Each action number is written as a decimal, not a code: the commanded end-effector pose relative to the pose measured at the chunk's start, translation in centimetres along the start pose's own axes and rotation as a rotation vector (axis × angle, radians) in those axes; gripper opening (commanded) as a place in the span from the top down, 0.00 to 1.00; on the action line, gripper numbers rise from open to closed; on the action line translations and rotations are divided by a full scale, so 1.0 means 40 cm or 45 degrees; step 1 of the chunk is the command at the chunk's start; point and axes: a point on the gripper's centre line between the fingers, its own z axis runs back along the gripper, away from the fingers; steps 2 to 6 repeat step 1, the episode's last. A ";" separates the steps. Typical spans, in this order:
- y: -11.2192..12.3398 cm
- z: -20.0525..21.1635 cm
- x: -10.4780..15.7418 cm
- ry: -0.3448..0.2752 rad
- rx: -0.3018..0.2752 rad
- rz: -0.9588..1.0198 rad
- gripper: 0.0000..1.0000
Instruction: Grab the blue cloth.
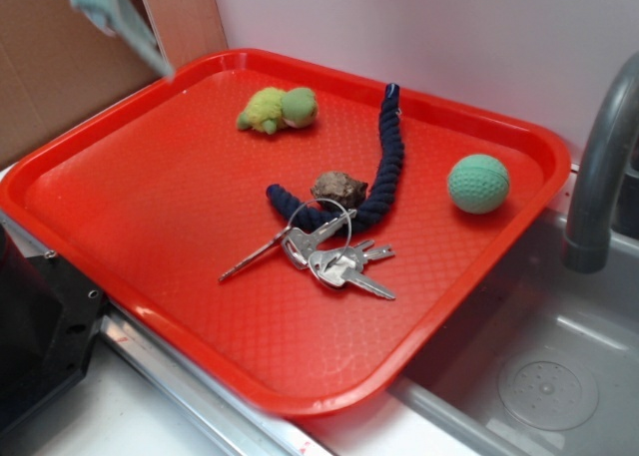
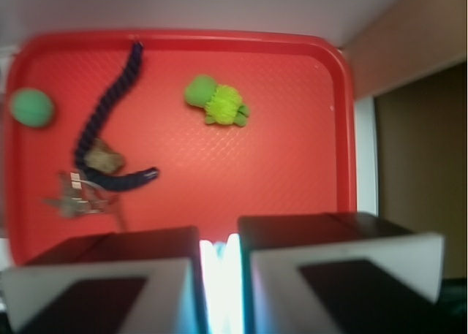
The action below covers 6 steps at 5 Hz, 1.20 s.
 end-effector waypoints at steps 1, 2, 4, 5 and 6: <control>-0.059 0.078 0.001 -0.113 -0.070 0.064 1.00; -0.059 0.078 0.001 -0.113 -0.070 0.064 1.00; -0.059 0.078 0.001 -0.113 -0.070 0.064 1.00; -0.059 0.078 0.001 -0.113 -0.070 0.064 1.00; -0.059 0.078 0.001 -0.113 -0.070 0.064 1.00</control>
